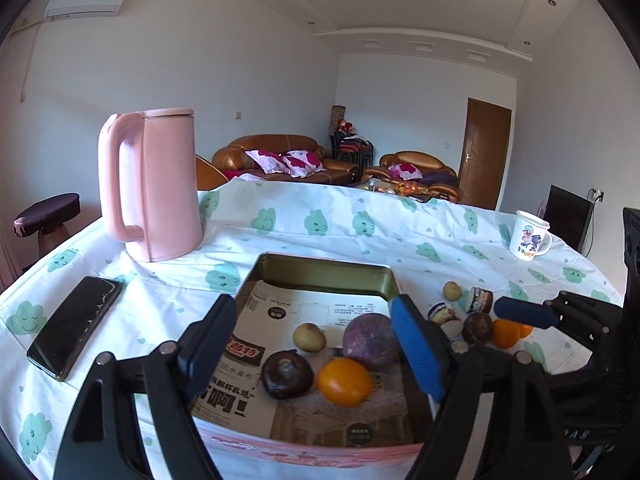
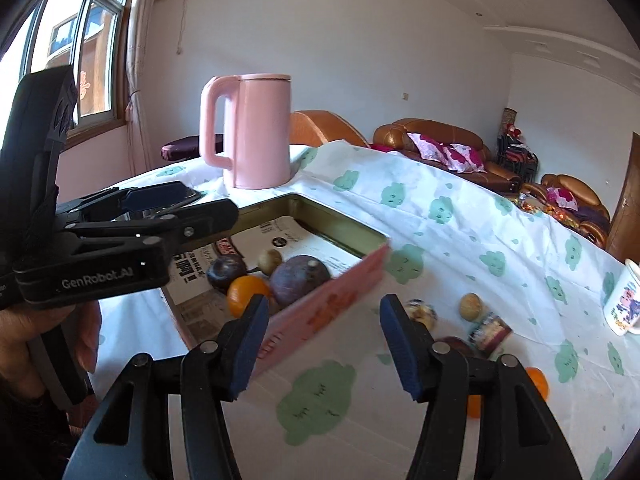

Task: Organize fruits
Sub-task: 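Grasp another orange with the right tool while the left tool grasps a small labelled jar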

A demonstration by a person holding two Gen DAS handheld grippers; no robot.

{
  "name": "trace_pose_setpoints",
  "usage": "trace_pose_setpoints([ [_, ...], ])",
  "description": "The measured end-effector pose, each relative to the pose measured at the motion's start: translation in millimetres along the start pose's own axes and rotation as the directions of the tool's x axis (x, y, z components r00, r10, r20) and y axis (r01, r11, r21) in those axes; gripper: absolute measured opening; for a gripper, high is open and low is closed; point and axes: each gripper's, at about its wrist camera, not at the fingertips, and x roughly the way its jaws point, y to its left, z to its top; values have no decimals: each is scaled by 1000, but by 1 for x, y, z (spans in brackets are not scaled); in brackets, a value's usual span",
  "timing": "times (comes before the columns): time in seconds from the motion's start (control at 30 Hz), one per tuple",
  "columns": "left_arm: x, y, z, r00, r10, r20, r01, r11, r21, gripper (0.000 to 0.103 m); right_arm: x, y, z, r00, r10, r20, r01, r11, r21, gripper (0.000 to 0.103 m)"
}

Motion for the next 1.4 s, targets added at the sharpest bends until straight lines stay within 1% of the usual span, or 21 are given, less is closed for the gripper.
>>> trace_pose_setpoints([
  [0.07, 0, -16, 1, 1000, -22, 7, 22, 1000, 22, 87, -10, -30, -8, 997, -77, -5, 77, 996, 41, 61],
  [0.13, 4, -33, 1, 999, -44, 0, 44, 998, 49, 87, -17, -60, -15, 986, -168, -22, 169, 982, 83, 61],
  [0.17, 5, -41, 0, 998, -57, -4, 57, 996, 62, 87, -19, -73, -18, 979, -200, -32, 202, 973, 109, 61],
  [0.27, 12, -67, -1, 996, -85, -21, 87, 991, 103, 87, -21, -106, -25, 970, -235, -65, 244, 949, 198, 61],
  [0.4, 25, -98, -1, 994, -97, -48, 104, 981, 164, 87, -13, -121, -31, 972, -202, -118, 226, 943, 245, 61],
  [0.5, 36, -113, -1, 993, -96, -69, 108, 976, 190, 87, -7, -125, -32, 975, -173, -136, 205, 942, 265, 61],
  [0.67, 54, -121, 0, 987, -102, -121, 125, 973, 192, 87, 10, -127, -36, 972, -111, -209, 171, 941, 292, 61],
  [0.73, 61, -122, 0, 982, -107, -153, 135, 973, 189, 86, 17, -135, -40, 969, -64, -239, 144, 932, 333, 61],
  [0.8, 63, -122, 0, 980, -114, -162, 143, 973, 181, 86, 18, -143, -44, 971, -20, -237, 112, 918, 382, 61],
  [0.83, 64, -123, -1, 979, -115, -170, 146, 972, 183, 86, 19, -146, -45, 972, 4, -233, 92, 911, 402, 58],
  [0.87, 66, -124, -1, 976, -114, -184, 149, 971, 190, 86, 19, -147, -46, 974, 29, -226, 71, 905, 420, 52],
  [0.93, 73, -127, -3, 968, -120, -222, 165, 966, 197, 78, 18, -149, -48, 975, 46, -216, 54, 898, 437, 50],
  [1.0, 81, -131, -4, 958, -124, -260, 182, 961, 209, 66, 18, -146, -46, 975, 37, -220, 62, 903, 425, 50],
  [1.1, 95, -138, -6, 941, -117, -319, 195, 955, 225, 63, 19, -142, -44, 973, 17, -228, 78, 913, 401, 50],
  [1.2, 108, -140, -7, 928, -102, -358, 191, 956, 222, 55, 19, -146, -46, 974, 30, -224, 68, 907, 416, 50],
  [1.27, 111, -137, -6, 930, -95, -356, 180, 960, 213, 55, 19, -147, -46, 974, 33, -224, 66, 905, 419, 50],
  [1.37, 118, -128, -3, 925, -97, -367, 170, 970, 173, 55, 19, -145, -45, 973, 22, -231, 76, 911, 405, 50],
  [1.4, 120, -125, -3, 924, -92, -370, 163, 972, 167, 51, 20, -145, -45, 972, 21, -232, 77, 912, 404, 50],
])
